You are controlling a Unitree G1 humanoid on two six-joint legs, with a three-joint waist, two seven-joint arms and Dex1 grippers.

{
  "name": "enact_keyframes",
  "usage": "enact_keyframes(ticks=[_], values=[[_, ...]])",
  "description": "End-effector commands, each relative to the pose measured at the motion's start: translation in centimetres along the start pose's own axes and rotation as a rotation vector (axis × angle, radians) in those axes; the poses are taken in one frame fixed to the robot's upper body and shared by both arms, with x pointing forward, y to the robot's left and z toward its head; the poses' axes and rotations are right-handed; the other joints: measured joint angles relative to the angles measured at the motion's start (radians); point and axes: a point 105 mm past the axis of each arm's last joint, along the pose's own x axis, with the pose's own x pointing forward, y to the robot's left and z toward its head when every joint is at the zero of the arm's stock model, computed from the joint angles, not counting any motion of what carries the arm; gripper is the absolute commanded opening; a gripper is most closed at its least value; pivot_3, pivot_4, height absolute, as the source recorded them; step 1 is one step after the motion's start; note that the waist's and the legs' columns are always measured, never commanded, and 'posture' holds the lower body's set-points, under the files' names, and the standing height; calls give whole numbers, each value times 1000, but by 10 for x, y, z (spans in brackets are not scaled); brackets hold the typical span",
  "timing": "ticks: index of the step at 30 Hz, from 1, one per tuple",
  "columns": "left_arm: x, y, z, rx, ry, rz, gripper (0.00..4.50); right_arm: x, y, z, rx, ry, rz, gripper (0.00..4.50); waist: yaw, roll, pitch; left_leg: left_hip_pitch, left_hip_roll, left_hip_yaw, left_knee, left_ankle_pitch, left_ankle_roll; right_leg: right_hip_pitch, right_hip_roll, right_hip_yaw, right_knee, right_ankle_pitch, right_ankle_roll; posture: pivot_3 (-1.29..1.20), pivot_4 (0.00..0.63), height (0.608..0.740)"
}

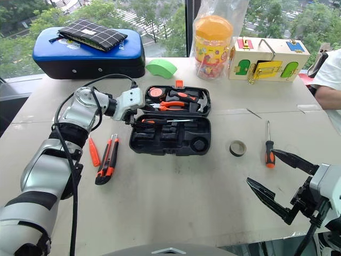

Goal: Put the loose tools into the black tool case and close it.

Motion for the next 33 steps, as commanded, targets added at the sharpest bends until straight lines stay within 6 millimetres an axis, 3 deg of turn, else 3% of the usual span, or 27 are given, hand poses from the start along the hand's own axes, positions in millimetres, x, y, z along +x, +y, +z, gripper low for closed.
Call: enact_keyframes(ticks=[1,4,6,10,15,18,21,22,24,25,31,33], values=[[4,3,8,-105,-91,77,2045,1,0,2,-27,-22,-9,4500,0,0,0,0,0,0,0,0,0,0,0,0,0,0,0,0,150,740],[18,0,0,-161,-85,144,510,3,-2,1,-36,-26,-24,4500,0,0,0,0,0,0,0,0,0,0,0,1,0,2,4,0,150,740],[32,-7,-23,-171,12,177,241,5,-2,0,-37,-27,-27,4500,0,-1,1,0,0,0,0,0,0,0,0,1,0,2,4,0,150,740],[46,-21,-44,-132,108,152,241,11,1,-4,-26,-22,-18,4500,1,0,-3,1,0,0,0,0,0,1,0,1,0,3,4,0,150,740],[47,-18,-45,-98,114,174,241,21,-3,-8,8,-16,-52,4500,2,4,-10,3,0,1,0,0,0,1,-1,4,1,0,0,0,150,740],[36,-11,-28,-86,-17,198,241,27,-16,-14,36,-5,-143,4500,1,5,-10,3,0,1,0,0,0,1,-2,6,1,1,0,0,150,740],[9,-4,14,-197,-318,201,241,30,-36,-22,75,39,-309,4500,-1,5,-7,1,0,1,0,0,0,0,-2,6,1,1,0,0,150,740],[-6,-13,31,-231,-422,140,241,29,-51,-40,104,162,-416,4500,-2,5,-6,1,0,0,0,0,0,-1,-2,6,1,1,0,0,150,740],[-26,-45,61,-234,-527,-29,1031,26,-68,-66,218,307,-509,4500,-19,0,-7,-4,2,0,0,0,-1,-5,-2,6,1,1,-1,0,150,740],[-32,-63,69,-230,-531,-115,1508,30,-73,-70,256,319,-529,4500,-21,0,-6,-11,2,-3,2,0,-2,-10,-2,3,1,1,-1,0,150,740],[-34,-121,89,-241,-480,-321,4362,38,-105,-104,417,466,-673,4500,-22,11,-5,-9,-2,-2,2,0,-1,-7,-3,4,-1,2,-3,0,150,740],[-29,-132,93,-214,-469,-348,4448,43,-113,-114,448,512,-683,4500,-20,11,-5,-8,-2,-3,2,0,-1,-6,-2,3,-1,2,-2,0,150,740]])
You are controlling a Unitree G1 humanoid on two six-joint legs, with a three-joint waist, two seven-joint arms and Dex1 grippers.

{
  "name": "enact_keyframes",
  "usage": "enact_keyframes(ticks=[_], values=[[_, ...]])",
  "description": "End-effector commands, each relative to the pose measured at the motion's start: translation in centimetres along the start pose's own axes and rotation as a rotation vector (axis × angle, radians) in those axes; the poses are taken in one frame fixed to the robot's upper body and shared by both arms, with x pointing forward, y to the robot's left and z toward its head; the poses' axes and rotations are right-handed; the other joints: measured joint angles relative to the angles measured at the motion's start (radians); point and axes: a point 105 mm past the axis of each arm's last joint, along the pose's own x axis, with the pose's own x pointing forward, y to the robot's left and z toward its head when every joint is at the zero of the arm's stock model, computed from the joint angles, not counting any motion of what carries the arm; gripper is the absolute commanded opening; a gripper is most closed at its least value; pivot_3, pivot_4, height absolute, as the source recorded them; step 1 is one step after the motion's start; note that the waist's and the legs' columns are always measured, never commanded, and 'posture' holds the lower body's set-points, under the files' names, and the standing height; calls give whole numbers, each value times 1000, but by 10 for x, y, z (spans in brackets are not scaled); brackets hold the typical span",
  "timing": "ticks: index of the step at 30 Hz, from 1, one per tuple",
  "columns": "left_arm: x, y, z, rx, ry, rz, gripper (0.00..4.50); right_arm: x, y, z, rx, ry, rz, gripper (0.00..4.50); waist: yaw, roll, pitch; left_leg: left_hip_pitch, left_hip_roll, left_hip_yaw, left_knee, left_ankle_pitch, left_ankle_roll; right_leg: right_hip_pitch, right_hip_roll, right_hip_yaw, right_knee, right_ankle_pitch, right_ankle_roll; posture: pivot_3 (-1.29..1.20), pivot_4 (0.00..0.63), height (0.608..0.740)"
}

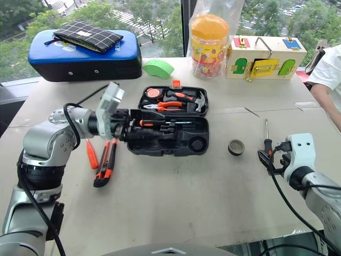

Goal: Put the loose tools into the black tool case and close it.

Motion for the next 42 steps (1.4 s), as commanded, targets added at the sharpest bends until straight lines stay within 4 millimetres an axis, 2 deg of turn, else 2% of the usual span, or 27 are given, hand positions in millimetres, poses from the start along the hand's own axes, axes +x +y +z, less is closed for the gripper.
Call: enact_keyframes(ticks=[1,3,6,9,10,12,13,14,15,16,17,19,22,24,26,29,32,39,42], values=[[15,-20,4,49,20,-70,4500,19,-11,-7,20,91,-49,4083,-1,0,0,1,0,0,0,0,0,1,1,0,0,0,0,0,150,740],[19,-23,1,55,18,-70,4500,27,-17,-14,3,147,-66,3562,-3,0,0,2,-2,1,0,0,0,2,4,1,0,0,0,0,150,740],[19,-28,-6,75,36,-67,4500,29,-28,-12,-15,153,-107,2052,-4,-2,0,8,-2,3,-1,-1,1,6,6,1,0,0,0,0,150,740],[17,-29,-9,65,24,-37,4500,23,-34,-1,-32,120,-116,880,0,-2,1,8,-2,3,-1,-1,2,7,6,1,0,0,0,0,150,740],[16,-29,-11,67,23,-28,4500,21,-36,1,-48,113,-119,825,3,-1,1,8,-3,3,-1,-1,2,7,6,2,0,0,0,0,150,740],[10,-15,-17,89,-29,124,4500,14,-22,36,-186,-18,-34,825,5,0,2,8,-3,4,-1,-1,2,7,6,2,0,0,0,0,150,740],[3,-5,-17,70,-122,230,4500,10,-7,57,-291,-105,41,825,1,3,3,8,-3,4,-1,-1,2,7,5,3,0,0,0,0,150,740],[-4,-3,-21,77,-164,266,4500,7,11,72,-390,-180,125,825,-6,6,5,9,-3,6,-1,-1,3,7,5,4,-1,0,0,0,150,740],[-9,-8,-28,70,-156,251,4500,5,28,79,-431,-226,227,825,-11,3,6,10,-3,8,-1,-1,3,7,4,5,0,0,1,0,150,740],[-20,-13,-30,39,-195,260,4500,7,54,88,-505,-271,358,825,-16,0,6,11,-1,9,-2,-2,3,7,5,5,0,0,1,0,150,740],[-31,-20,-34,6,-210,259,4500,11,76,94,-579,-294,467,825,-40,-4,5,11,1,9,-2,-2,3,6,8,5,0,0,1,0,150,740],[-50,-33,-43,-16,-201,283,4500,19,115,102,-714,-307,659,825,-61,-5,5,15,10,10,-3,-2,2,6,17,8,-1,0,1,0,150,740],[-66,-42,-47,-29,-186,334,4500,31,146,110,-796,-313,797,825,-42,-4,7,15,15,6,-5,-2,1,5,18,6,-1,-1,-4,0,150,740],[-80,-50,-50,-29,-164,377,4500,42,166,109,-859,-280,882,825,-28,-3,7,14,15,3,-6,-2,0,5,17,5,0,-2,-5,0,150,740],[-100,-59,-57,-41,-136,455,4500,56,185,96,-964,-215,974,825,-24,-3,8,13,15,4,-5,-5,-7,5,15,6,0,-2,-6,0,150,740],[-117,-69,-63,-54,-116,537,4500,74,200,85,-1025,-143,1028,825,-32,-4,7,13,13,6,-5,-6,-9,5,13,8,-3,-1,-7,0,150,740],[-124,-72,-63,-54,-113,588,4500,86,206,83,-1061,-118,1037,825,-27,-3,7,12,12,5,-5,-6,-9,5,11,6,-3,-1,-8,0,150,740],[-115,-76,-61,-55,-120,617,4500,105,206,79,-1114,-29,1031,825,-40,-3,7,15,13,5,-5,-8,-16,5,12,7,1,0,-9,0,150,740],[-110,-75,-61,-59,-125,620,4500,107,218,79,-1072,-4,1063,825,-42,-3,6,16,13,5,-6,-8,-17,5,12,7,1,0,-9,0,150,740]])
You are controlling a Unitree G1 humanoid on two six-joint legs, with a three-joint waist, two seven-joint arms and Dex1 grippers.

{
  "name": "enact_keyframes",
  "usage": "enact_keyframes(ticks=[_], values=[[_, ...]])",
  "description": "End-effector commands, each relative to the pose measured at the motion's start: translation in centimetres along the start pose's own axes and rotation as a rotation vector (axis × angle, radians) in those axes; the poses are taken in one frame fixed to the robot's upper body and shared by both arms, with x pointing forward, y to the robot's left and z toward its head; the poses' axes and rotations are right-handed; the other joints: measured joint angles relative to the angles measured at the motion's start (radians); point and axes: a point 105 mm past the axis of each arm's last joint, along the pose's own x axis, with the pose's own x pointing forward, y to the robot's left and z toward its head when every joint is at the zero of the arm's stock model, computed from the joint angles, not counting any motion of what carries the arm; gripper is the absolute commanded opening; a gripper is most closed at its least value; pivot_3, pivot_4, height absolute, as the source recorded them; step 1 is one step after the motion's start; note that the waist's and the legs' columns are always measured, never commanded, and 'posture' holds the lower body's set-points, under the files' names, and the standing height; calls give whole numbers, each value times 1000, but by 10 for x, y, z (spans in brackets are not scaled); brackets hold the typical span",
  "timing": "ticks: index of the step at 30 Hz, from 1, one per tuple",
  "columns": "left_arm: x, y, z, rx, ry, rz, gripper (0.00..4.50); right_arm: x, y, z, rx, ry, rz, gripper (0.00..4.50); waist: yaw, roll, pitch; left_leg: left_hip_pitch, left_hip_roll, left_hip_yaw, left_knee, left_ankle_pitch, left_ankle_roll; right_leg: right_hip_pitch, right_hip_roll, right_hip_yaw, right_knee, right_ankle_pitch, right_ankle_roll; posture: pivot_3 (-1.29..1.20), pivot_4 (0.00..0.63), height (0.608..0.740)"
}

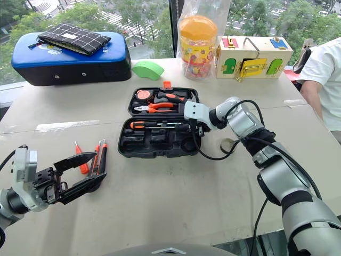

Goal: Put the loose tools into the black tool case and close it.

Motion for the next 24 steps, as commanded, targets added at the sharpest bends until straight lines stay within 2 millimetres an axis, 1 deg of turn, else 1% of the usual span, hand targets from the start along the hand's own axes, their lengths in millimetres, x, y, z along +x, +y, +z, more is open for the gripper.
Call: enact_keyframes(ticks=[1,3,6,7,8,9,11,14,15,18,19,20,22,24], values=[[7,-6,8,33,-26,-10,4500,9,-3,-1,48,19,19,825,-5,0,0,0,0,0,0,0,0,0,0,0,0,0,0,0,150,740],[9,-7,8,31,-27,-12,4500,14,-4,1,54,20,32,825,-18,0,-1,1,0,0,0,0,-1,0,0,1,1,0,0,0,150,740],[12,-7,9,29,-28,-15,4500,15,-3,-1,88,19,66,825,-25,0,-1,3,0,0,-2,1,-2,0,1,2,1,0,0,0,150,740],[12,-6,9,29,-27,-15,4500,14,-1,-2,86,15,82,1864,-24,0,-1,3,0,0,-3,1,-2,0,1,2,1,0,-1,0,150,740],[12,-5,9,29,-27,-15,4500,13,-1,-2,79,11,94,2218,-23,0,-1,3,0,0,-4,1,-3,0,1,2,1,0,-1,0,150,740],[12,-4,9,29,-26,-13,4500,10,-1,1,69,-9,96,2667,-20,0,-1,3,0,1,-6,1,-3,-1,1,2,1,0,-1,0,150,740],[13,-2,9,29,-25,-9,4500,2,0,11,65,-80,121,3486,-18,0,-1,3,0,0,-10,2,-4,-2,1,2,0,0,-1,0,150,740],[14,1,7,21,-31,-1,4500,-14,4,33,63,-221,170,3486,-19,0,-1,3,0,0,-13,3,-3,-3,1,1,-1,0,-2,0,150,740],[16,2,6,19,-33,1,4500,-21,1,41,82,-271,156,3486,-20,1,-1,2,0,0,-13,3,-2,-4,1,1,-1,0,-2,0,150,740],[19,5,5,16,-42,7,4500,-34,-2,55,127,-364,126,3486,-21,1,-1,1,0,1,-13,2,-2,-5,1,1,-2,0,-2,0,150,740],[20,6,5,13,-45,7,4500,-39,-4,60,152,-409,98,2962,-21,1,-1,1,0,1,-13,1,-4,-5,0,1,-2,0,-2,0,150,740],[21,7,4,11,-47,6,4500,-44,-6,63,175,-444,67,2800,-20,0,-1,1,1,1,-13,1,-5,-5,0,1,-1,0,-2,0,150,740],[22,8,4,8,-48,4,4500,-49,-13,65,226,-477,-15,1816,-19,0,-1,1,1,1,-13,1,-6,-5,0,1,-1,0,-2,0,150,740],[22,8,3,6,-47,4,4500,-48,-14,63,246,-476,-61,792,-18,0,-1,1,1,1,-13,1,-6,-5,-1,1,-1,0,-2,0,150,740]])
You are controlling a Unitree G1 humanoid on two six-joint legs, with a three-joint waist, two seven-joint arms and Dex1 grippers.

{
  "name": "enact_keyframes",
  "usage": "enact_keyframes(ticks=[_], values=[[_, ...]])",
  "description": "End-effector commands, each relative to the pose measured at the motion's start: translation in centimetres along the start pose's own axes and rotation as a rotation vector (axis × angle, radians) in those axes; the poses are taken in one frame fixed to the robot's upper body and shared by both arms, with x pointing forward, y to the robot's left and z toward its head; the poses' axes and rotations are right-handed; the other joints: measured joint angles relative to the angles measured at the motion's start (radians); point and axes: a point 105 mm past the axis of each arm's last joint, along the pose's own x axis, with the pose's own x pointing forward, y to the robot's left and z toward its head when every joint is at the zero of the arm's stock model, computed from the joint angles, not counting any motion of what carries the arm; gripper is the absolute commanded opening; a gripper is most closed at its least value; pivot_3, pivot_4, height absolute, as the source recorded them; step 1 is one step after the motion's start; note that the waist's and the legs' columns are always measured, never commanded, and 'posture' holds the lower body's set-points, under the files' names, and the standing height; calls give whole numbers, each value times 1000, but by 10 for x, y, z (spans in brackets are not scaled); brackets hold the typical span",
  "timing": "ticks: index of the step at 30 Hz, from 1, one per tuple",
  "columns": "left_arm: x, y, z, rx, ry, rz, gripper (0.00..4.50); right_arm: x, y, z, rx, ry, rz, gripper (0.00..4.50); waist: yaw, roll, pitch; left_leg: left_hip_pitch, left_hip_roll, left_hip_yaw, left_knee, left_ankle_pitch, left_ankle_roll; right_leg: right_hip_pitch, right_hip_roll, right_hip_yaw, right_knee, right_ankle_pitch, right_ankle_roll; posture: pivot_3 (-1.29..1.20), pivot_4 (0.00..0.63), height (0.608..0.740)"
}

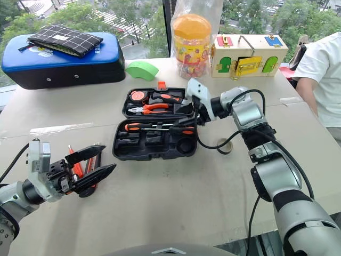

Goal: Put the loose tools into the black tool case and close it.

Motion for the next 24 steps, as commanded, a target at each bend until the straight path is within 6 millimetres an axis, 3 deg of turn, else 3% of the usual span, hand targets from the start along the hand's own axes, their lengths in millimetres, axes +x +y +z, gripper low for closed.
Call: enact_keyframes(ticks=[1,2,7,19,24], values=[[1,0,3,23,-14,-6,4500,-4,-3,9,3,-52,-92,405,1,0,0,0,0,0,0,0,0,0,0,0,0,0,0,0,150,740],[2,1,3,22,-14,-5,4500,-2,-2,3,5,-43,-110,141,0,0,0,0,0,0,0,0,0,0,0,0,0,0,0,0,150,740],[2,2,2,23,-15,-5,4500,7,8,-30,-12,34,-154,141,-1,-1,0,-1,0,0,-1,0,0,-1,-1,0,0,0,0,0,150,740],[0,1,0,21,-6,5,4500,-15,13,-38,-4,129,-169,141,2,-1,0,-2,0,1,-1,0,0,-3,-1,1,-1,0,0,0,150,740],[1,0,-2,17,-7,4,4500,-13,14,-50,0,212,-154,141,0,-1,0,-2,0,1,-1,0,0,-3,-1,1,-1,0,0,0,150,740]])
